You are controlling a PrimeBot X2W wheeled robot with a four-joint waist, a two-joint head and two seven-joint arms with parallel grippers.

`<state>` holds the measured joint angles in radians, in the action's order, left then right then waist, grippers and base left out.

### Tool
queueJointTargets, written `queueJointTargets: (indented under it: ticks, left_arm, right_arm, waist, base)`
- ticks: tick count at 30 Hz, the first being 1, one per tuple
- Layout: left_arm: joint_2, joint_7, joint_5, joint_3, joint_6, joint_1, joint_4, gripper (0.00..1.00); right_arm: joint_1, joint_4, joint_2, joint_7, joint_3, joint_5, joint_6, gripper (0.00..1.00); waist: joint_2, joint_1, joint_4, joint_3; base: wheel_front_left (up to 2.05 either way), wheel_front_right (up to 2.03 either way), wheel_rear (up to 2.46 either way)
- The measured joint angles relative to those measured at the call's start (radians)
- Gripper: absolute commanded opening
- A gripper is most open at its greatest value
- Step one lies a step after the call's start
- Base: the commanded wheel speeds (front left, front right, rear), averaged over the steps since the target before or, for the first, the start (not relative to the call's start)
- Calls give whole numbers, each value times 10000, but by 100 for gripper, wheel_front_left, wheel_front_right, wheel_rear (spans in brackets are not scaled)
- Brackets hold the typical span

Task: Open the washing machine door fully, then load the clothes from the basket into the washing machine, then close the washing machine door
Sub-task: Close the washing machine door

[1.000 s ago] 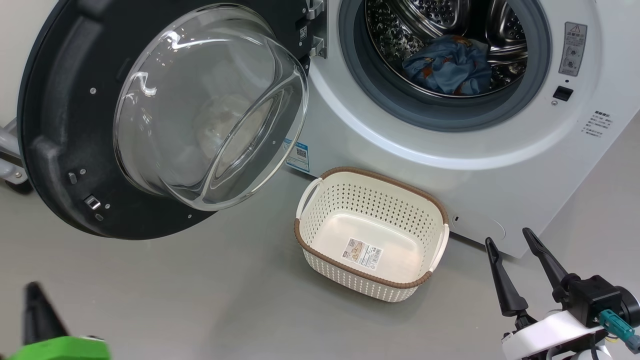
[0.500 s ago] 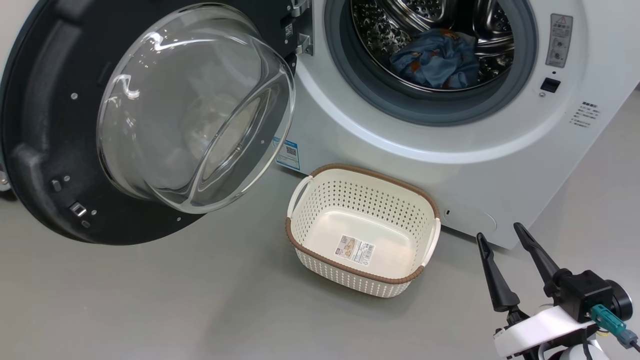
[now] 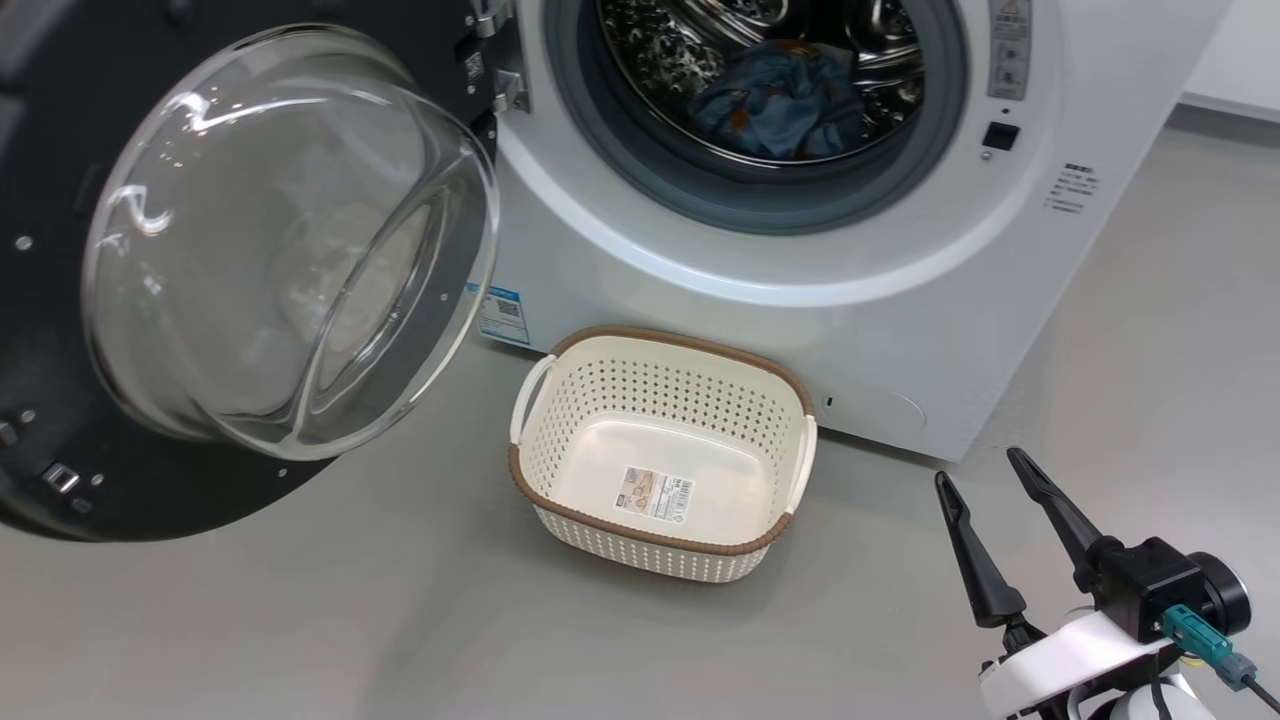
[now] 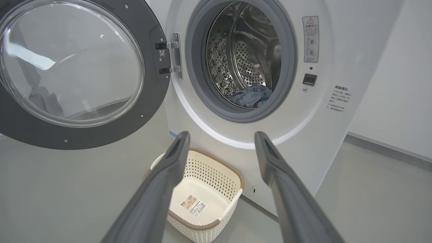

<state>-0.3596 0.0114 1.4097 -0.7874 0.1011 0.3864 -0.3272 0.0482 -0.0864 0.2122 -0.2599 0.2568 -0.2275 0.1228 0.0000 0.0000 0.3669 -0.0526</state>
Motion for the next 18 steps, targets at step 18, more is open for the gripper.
queueJointTargets:
  ticks: [18]
  left_arm:
    - [-660,2266,840,834,224,1611,-2405,0]
  right_arm:
    - [0,-65,468,0,-59,-2,0,100]
  waist:
    - [0,0,-890,-281]
  base:
    - [0,0,0]
